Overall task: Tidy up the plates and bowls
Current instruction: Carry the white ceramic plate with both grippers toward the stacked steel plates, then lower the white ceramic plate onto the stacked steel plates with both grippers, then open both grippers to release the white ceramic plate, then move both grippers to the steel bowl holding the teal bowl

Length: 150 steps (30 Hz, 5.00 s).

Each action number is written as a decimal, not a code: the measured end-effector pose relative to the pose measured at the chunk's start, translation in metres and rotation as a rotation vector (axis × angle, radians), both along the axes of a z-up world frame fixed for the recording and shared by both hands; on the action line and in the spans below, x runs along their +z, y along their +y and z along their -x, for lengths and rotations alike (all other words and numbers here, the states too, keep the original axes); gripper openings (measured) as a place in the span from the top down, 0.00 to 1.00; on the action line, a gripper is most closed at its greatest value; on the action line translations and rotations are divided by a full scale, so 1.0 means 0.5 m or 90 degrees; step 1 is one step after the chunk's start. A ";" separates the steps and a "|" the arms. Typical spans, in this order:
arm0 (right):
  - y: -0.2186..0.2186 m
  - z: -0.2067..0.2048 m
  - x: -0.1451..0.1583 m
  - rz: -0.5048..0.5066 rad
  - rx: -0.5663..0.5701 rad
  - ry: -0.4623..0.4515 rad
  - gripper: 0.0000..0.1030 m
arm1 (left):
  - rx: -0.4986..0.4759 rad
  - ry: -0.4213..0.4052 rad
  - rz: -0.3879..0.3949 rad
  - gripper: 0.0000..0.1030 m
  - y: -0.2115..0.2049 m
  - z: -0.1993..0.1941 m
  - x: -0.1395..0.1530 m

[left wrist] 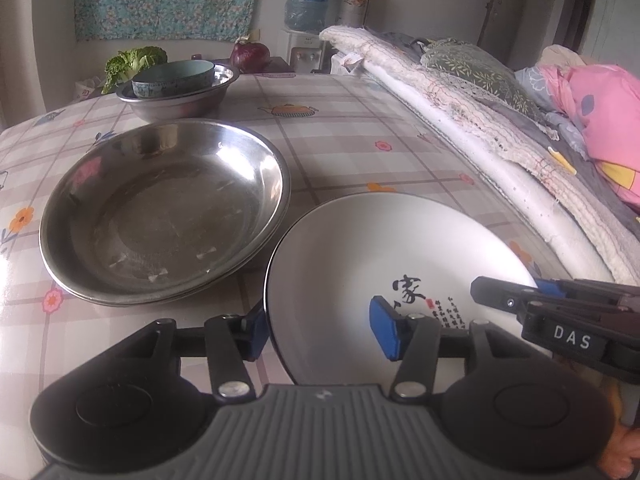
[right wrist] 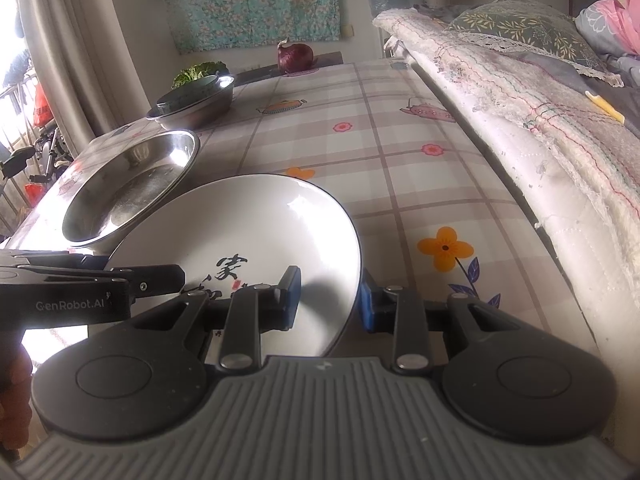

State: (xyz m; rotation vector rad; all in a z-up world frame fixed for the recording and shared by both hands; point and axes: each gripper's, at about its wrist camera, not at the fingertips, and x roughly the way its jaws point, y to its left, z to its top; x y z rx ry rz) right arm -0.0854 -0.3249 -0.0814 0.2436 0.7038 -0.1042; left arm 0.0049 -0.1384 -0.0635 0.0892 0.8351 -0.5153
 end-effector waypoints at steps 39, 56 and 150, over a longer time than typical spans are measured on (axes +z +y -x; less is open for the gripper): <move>0.140 -0.154 0.127 0.000 0.089 -0.059 0.71 | 0.123 -0.071 0.073 0.49 0.173 -0.090 0.119; 0.248 -0.332 0.060 -0.007 0.141 0.011 0.71 | 0.182 -0.016 0.035 0.51 0.270 -0.201 0.063; 0.054 -0.585 0.183 -0.055 0.079 -0.060 0.01 | 0.174 -0.117 -0.016 0.02 0.248 -0.443 0.172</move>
